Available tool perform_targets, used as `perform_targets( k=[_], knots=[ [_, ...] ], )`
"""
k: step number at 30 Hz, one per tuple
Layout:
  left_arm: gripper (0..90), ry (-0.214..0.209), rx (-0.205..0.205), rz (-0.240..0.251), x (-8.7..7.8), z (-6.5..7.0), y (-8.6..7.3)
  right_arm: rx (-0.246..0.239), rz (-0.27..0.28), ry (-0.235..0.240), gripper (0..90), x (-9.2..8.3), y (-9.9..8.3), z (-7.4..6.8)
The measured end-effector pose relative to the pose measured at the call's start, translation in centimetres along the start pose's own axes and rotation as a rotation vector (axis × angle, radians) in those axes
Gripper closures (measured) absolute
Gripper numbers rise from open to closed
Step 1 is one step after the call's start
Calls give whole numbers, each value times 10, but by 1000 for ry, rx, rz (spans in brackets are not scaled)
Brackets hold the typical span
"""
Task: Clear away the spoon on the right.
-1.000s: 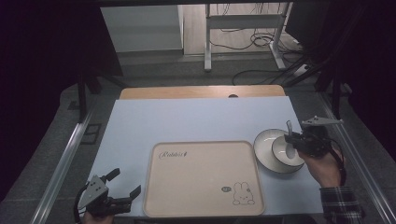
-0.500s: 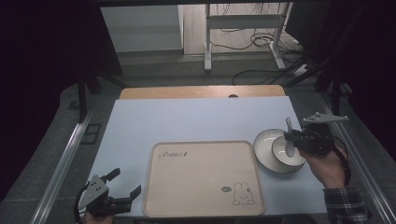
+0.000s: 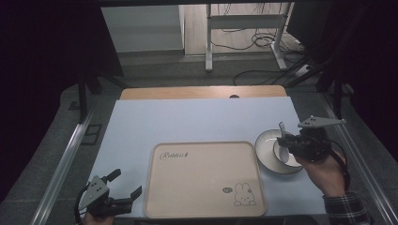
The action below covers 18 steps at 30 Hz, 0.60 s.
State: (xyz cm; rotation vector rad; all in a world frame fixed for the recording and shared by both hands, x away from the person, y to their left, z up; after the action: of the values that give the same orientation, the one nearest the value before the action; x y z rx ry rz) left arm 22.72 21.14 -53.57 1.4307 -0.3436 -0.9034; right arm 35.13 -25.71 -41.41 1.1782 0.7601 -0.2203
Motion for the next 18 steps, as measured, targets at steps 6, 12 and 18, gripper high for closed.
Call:
perform_targets(
  k=[6,12,18],
  knots=[
    [24,-1,0,0,0,0,0,-35,8,27,744,-6,2,-18],
    [23,0,1,3,0,0,0,-69,-2,56,744,-3,-1,-38],
    [23,0,-5,7,-1,-1,0,-79,-27,81,745,11,-11,-52]
  ],
)
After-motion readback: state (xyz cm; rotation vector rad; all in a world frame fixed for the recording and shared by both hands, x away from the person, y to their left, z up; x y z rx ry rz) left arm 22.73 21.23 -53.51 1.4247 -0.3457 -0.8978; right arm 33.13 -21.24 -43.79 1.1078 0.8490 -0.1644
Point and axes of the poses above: each handheld gripper's, and its own axes: x roughly forward along the jaws, y roughly out of its top, z roughly to its right, the point moved 8 cm from there along x, roughly forward along the jaws, and after that the axes turned 14 degrees about -y, right-handed, at the moved point
